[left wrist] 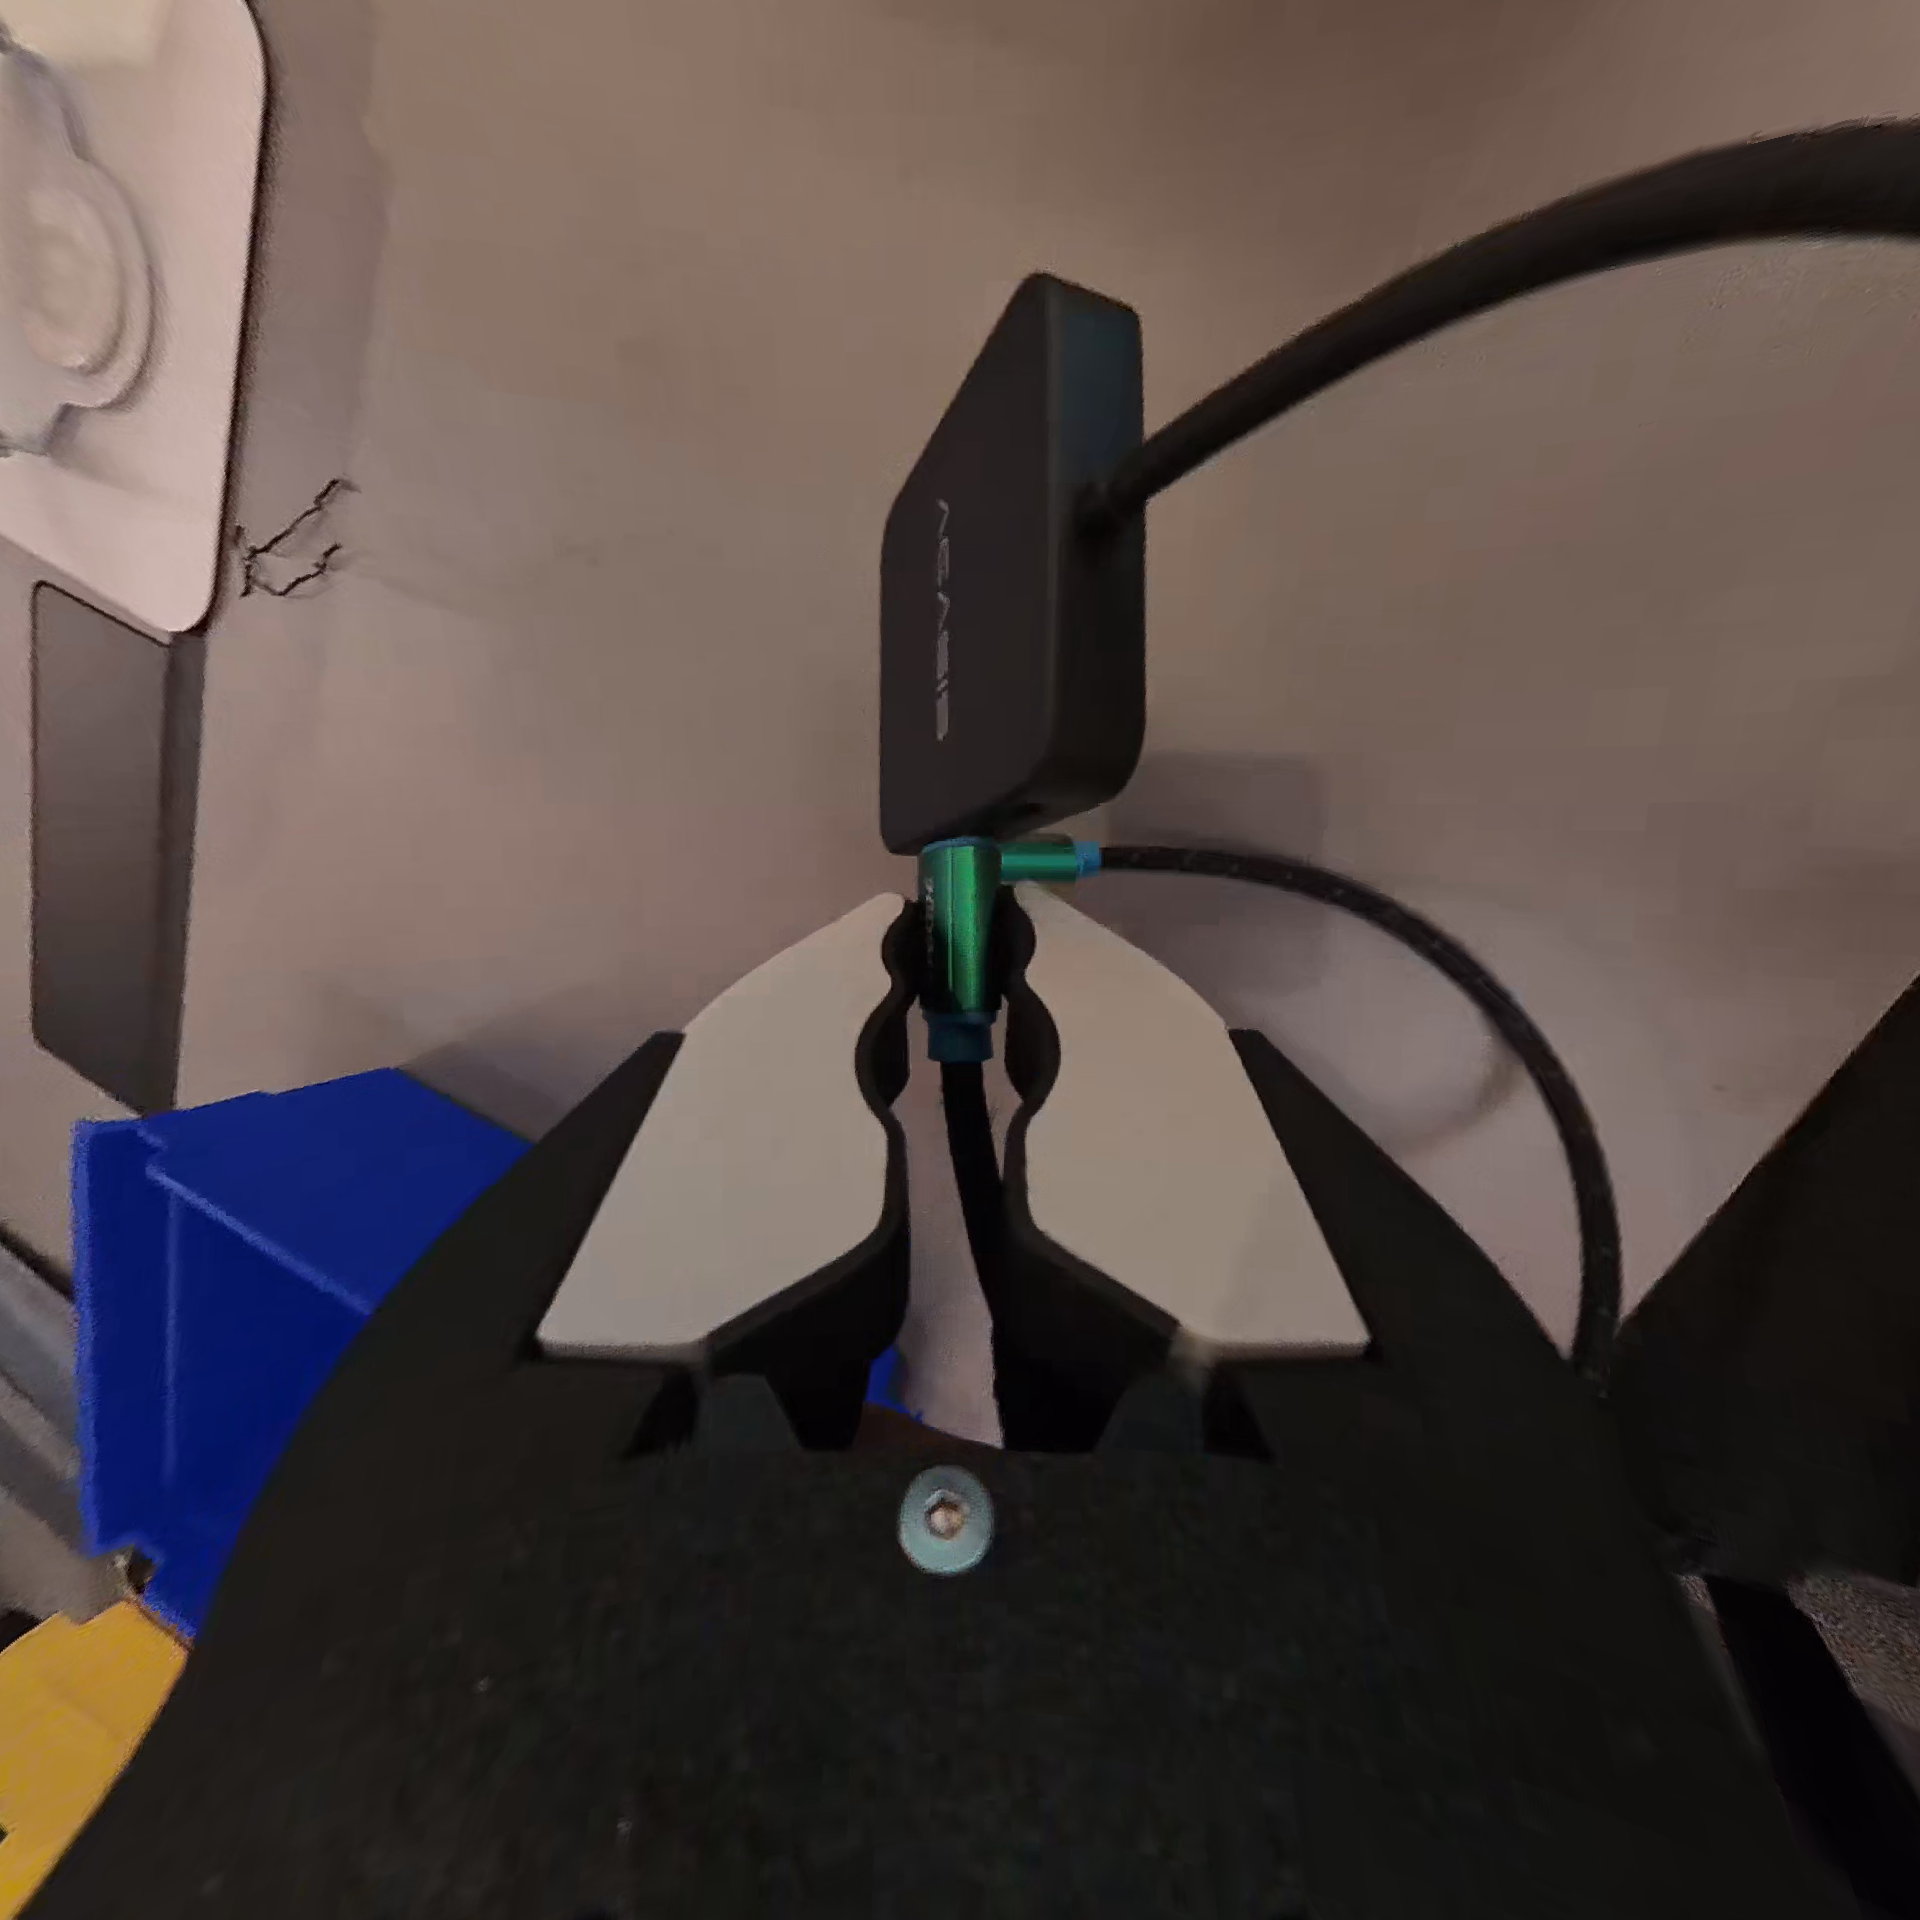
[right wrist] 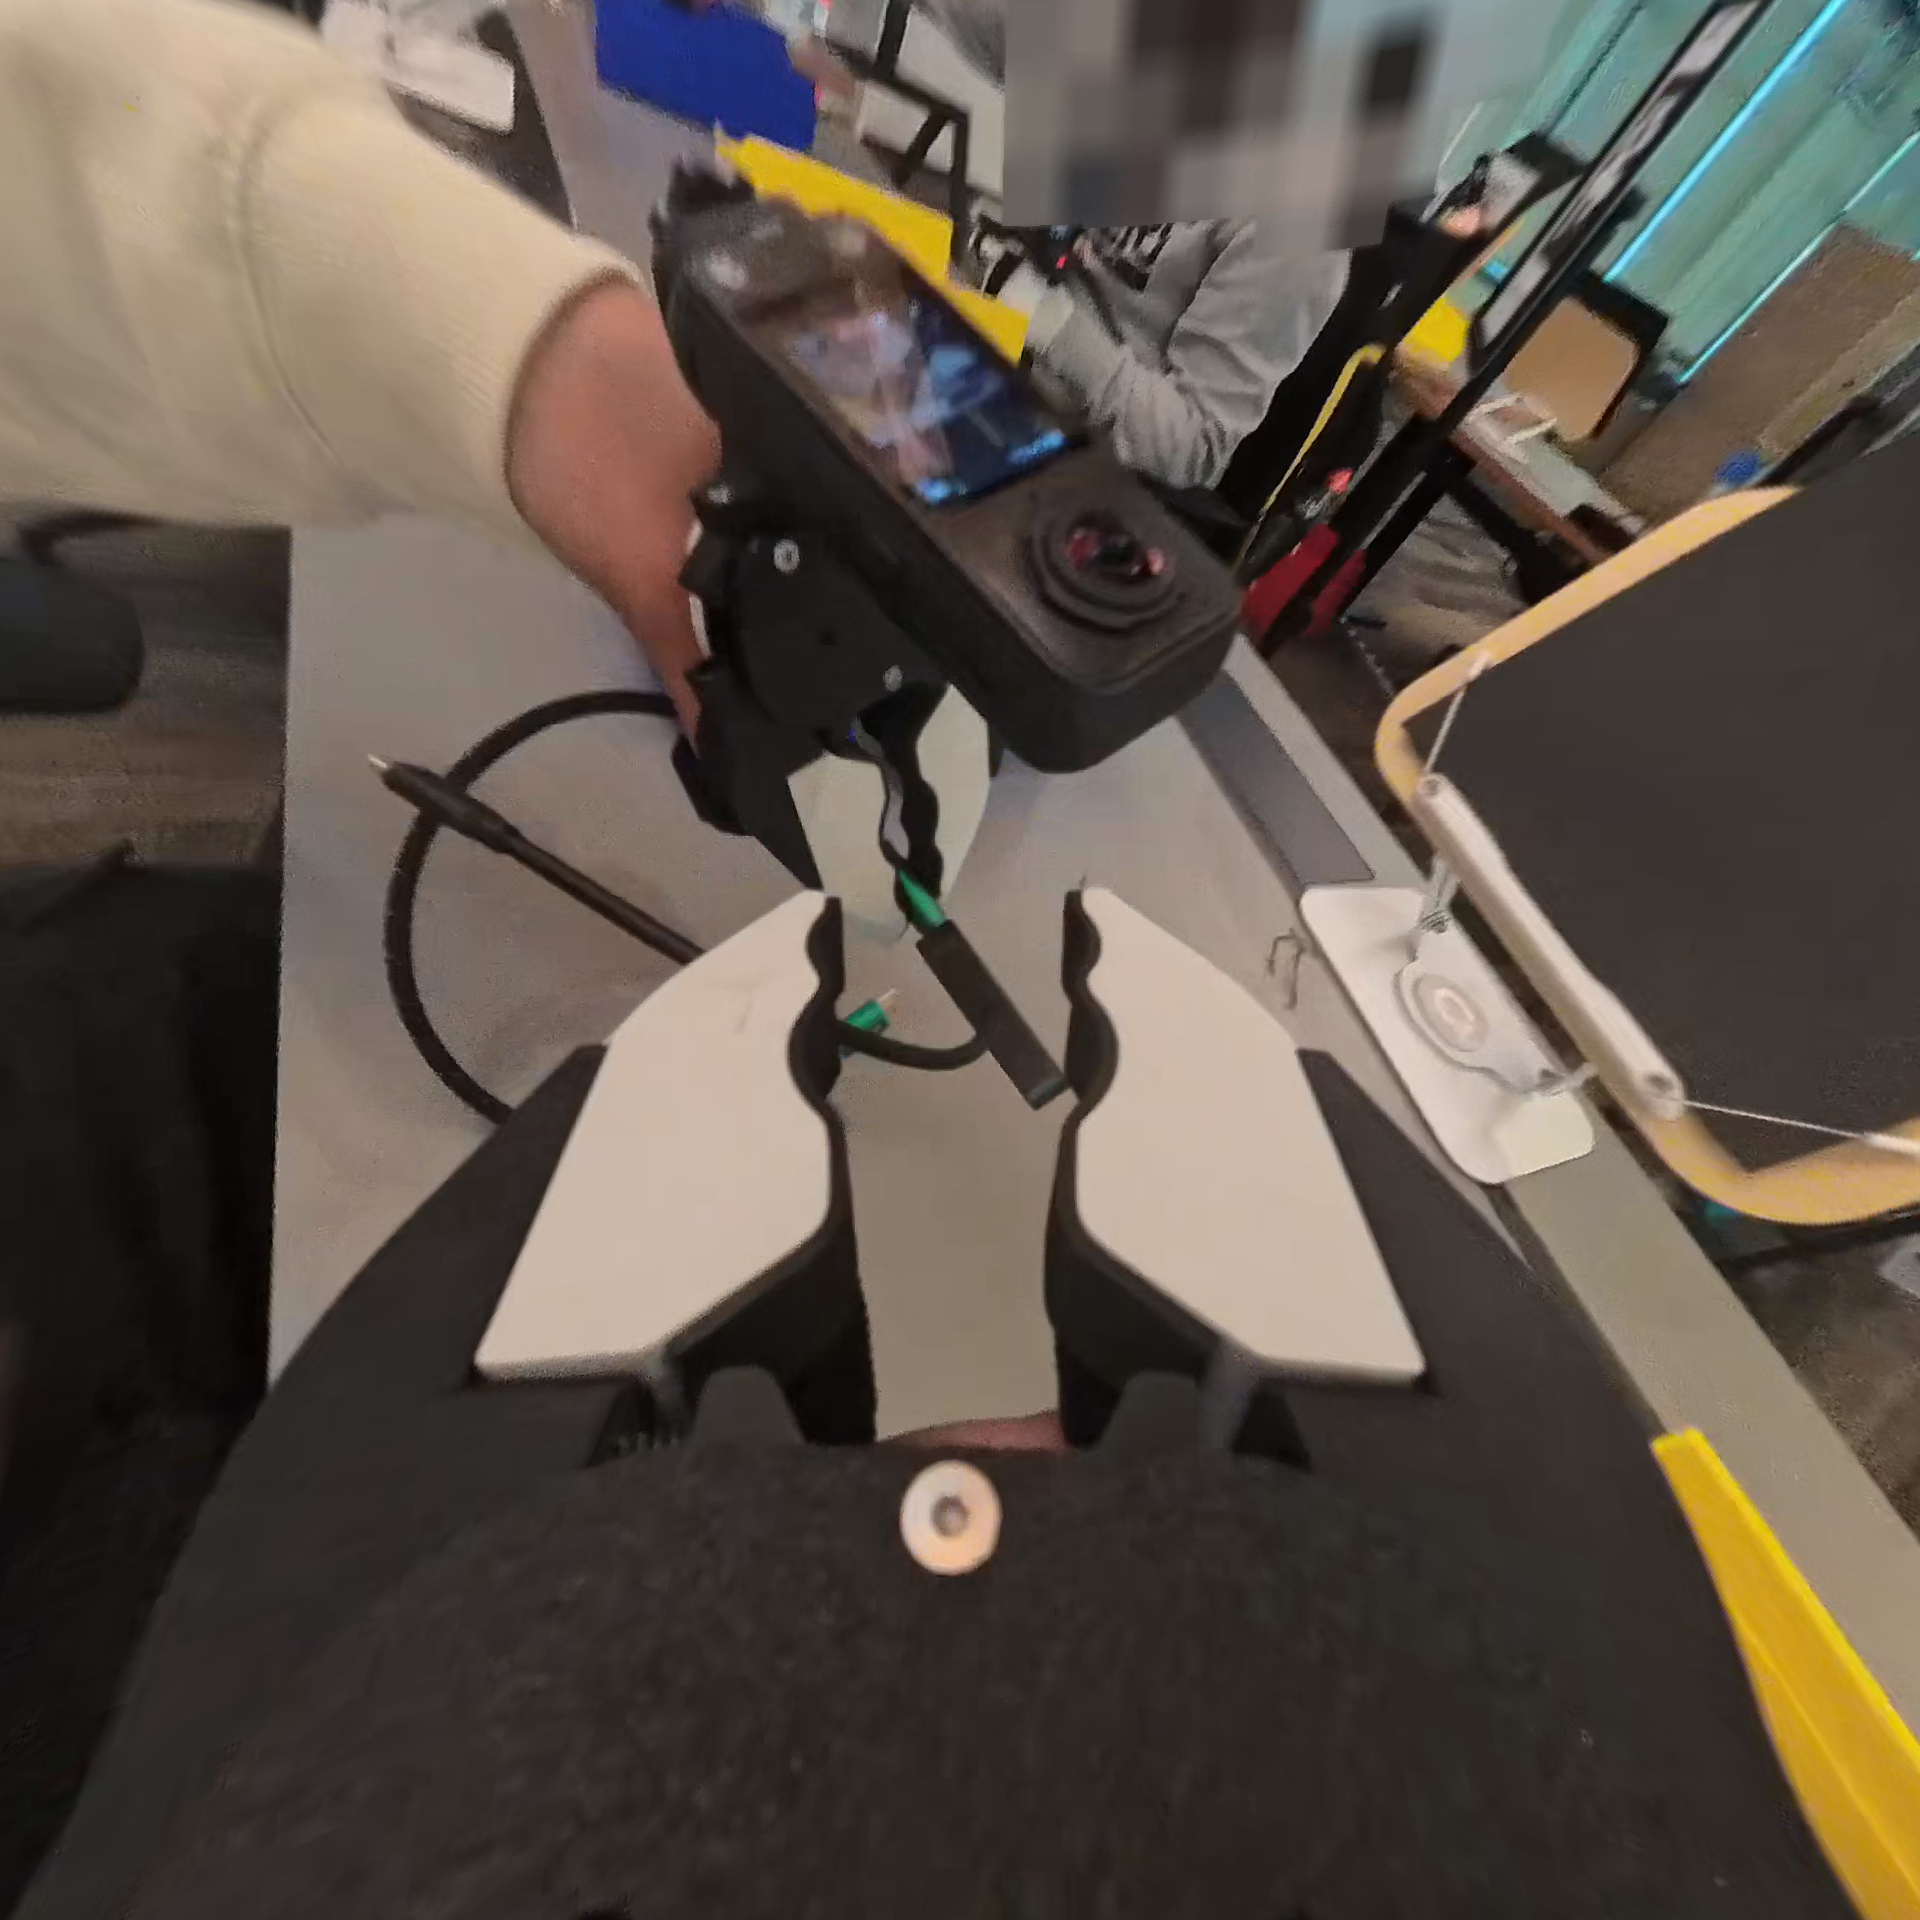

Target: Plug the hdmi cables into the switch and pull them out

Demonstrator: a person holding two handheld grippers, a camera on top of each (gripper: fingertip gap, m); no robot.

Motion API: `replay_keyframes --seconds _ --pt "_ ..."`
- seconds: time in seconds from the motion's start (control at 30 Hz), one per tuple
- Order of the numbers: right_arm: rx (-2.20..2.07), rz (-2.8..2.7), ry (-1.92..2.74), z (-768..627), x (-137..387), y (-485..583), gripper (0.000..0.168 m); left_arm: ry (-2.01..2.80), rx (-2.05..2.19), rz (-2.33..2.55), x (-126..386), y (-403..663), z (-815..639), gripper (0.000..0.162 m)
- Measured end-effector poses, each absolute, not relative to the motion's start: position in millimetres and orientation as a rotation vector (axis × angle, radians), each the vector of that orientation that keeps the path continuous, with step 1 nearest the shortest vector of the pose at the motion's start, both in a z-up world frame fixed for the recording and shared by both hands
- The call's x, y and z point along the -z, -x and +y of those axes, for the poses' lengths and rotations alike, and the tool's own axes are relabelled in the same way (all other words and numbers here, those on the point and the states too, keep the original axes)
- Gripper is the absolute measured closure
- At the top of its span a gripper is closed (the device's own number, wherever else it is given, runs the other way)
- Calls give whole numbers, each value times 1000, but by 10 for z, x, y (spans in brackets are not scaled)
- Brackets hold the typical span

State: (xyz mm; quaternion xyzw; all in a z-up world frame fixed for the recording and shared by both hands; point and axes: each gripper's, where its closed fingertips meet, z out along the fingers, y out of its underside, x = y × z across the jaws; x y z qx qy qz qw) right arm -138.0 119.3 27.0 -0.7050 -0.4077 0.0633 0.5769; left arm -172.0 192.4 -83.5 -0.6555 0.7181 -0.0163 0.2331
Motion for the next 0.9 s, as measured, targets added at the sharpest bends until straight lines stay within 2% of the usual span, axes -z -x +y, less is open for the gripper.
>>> replay_keyframes --seconds 0.13,0.17,0.27,0.4,0.5,0.63,0.77,0.83,0.9 --pt "-378 -1069 1818 1313 406 1669 130 1791 14 1996 910 1697 1847 149" --pt "-378 -1069 1842 1329 527 1680 126 1796 8 1993 922 1709 1837 149" --pt "-270 -1015 1804 1406 686 1601 131 1841 65 1986 993 1770 1790 149" --pt "-379 -927 1809 1363 907 1574 129 1969 286 1981 1154 1832 1688 148" --pt "-528 -884 1804 1311 919 1642 128 1997 288 1998 1279 1884 1674 149" --pt "-568 -851 1777 1385 637 1633 127 1951 144 2002 1293 1921 1727 149" --pt "-422 -1021 1889 1482 841 1650 111 1899 18 1989 1237 1930 1782 149" --pt "-491 -1116 1948 1387 974 1730 104 1862 -66 2009 1236 1973 1788 149" --pt "-618 -1086 1904 1328 844 1741 114 1818 -133 2012 1235 2019 1805 150"
